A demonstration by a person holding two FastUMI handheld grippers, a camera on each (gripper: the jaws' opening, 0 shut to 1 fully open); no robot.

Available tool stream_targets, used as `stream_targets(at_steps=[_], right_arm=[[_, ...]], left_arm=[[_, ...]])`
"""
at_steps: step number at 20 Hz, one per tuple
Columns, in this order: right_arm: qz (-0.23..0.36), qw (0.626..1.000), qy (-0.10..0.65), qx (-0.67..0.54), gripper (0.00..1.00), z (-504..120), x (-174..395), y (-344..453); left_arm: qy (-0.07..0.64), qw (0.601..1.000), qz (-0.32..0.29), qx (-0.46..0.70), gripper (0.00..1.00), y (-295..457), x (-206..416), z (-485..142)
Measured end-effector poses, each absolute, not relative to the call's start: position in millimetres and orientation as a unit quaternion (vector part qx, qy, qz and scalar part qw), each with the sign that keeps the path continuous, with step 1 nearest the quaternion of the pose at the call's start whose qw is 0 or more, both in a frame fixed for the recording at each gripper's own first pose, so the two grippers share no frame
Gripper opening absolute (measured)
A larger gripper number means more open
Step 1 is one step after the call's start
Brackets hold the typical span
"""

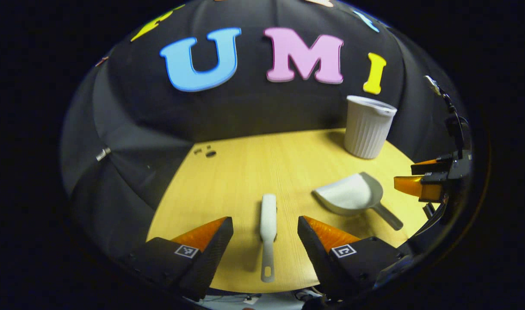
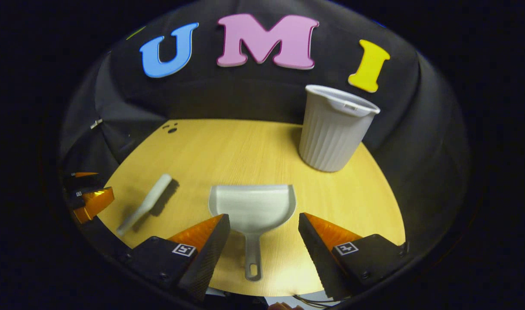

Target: Pick up the small broom and dustpan from the desktop, sweep the trash into the dustpan with the broom, and then empty the trash into the garbage bin.

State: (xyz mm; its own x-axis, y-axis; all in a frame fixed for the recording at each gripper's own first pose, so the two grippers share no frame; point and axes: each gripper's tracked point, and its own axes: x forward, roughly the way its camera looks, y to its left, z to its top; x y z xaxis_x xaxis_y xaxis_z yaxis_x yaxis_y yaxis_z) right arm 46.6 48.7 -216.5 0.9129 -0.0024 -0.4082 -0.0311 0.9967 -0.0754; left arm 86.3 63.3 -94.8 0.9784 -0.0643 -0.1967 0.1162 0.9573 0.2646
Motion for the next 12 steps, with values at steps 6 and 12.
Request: stream_targets(at_steps=[6, 12], right_arm=[[0.002, 0.994, 0.107, -0.034, 1.0, -135.7, -9.3, 52.4], [0.012, 0.999, 0.033, -0.038, 0.99, -79.4, -69.2, 53.9]], left_arm=[[-0.004, 0.995, -0.058, 0.076, 0.96, 63.1, 2.7, -38.6], [-0.067, 0.99, -0.065, 0.101, 0.96, 54.2, -55.5, -5.7]])
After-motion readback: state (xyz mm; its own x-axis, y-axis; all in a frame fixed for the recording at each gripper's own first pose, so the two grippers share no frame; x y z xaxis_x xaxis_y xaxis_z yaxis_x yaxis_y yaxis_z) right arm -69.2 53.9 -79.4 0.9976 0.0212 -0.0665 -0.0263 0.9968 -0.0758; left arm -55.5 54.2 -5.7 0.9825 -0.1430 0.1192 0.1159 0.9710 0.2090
